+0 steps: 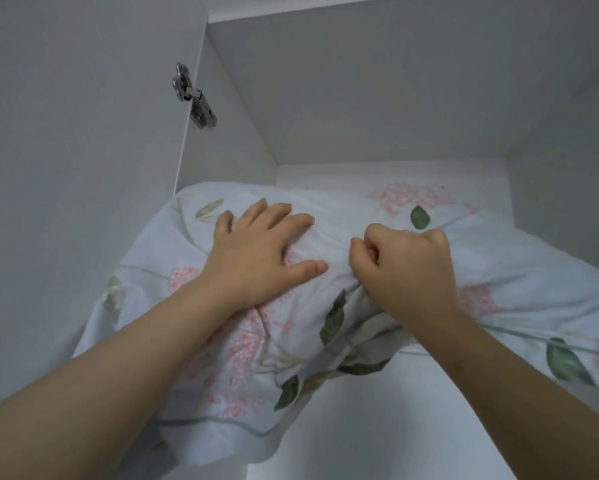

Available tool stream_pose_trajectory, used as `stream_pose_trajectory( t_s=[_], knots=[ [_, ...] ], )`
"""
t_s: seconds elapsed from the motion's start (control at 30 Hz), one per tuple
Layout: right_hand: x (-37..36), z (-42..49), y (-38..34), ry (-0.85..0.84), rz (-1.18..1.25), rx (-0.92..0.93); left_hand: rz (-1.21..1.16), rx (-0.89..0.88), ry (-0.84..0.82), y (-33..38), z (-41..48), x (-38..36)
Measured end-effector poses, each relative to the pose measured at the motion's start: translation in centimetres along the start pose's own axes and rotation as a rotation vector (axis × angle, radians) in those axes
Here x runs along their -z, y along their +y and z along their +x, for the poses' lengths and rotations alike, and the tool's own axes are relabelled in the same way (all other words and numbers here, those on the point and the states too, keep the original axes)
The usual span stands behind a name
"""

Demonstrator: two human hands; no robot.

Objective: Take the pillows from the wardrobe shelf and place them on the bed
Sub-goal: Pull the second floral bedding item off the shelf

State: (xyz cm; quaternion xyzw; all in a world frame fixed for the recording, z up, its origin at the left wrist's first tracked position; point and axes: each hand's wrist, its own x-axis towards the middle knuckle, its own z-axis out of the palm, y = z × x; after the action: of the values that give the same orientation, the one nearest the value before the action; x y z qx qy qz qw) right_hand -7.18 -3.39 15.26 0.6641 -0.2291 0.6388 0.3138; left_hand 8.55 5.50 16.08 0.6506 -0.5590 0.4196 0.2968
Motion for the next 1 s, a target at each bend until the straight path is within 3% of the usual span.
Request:
stream_pose_trajectory(
  t_s=[0.03,0.1,0.23,0.37,0.47,0.7,0.9,1.0],
  knots=[
    [0.2,0.7,0.0,-0.034,-0.074,-0.015,0.021,0.016,-0.008,-0.2,0.1,-0.4],
    [0.4,2.1,0.3,-0.268,-0.121,-0.068,0.045,0.064,-0.032,-0.6,0.4,-1.3],
    [-1.0,4.0,0.7,-0.623,-0.158,-0.002,0.091,0.108,-0.034,-1.3,1.1,-3.5],
    [-2.7,3.7,0.8,-0.821,-0.108,-0.043,0.11,0.058,0.162,-1.5,0.7,-5.6],
    [-3.2,3.9,0.6,-0.812,-0.094,-0.038,0.123,-0.011,0.335,-1.6,1.8,-6.0],
    [-3.7,3.0,0.3,-0.558,-0.133,0.09,0.286,-0.063,0.424,-1.9,2.2,-4.8],
    [-3.4,0.3,-0.3,-0.296,-0.094,0.131,0.135,-0.065,0.278,-1.6,1.3,-3.6],
    [-2.5,0.1,-1.0,-0.307,-0.053,0.121,0.09,-0.063,0.247,-1.4,0.3,-3.1]
  ],
)
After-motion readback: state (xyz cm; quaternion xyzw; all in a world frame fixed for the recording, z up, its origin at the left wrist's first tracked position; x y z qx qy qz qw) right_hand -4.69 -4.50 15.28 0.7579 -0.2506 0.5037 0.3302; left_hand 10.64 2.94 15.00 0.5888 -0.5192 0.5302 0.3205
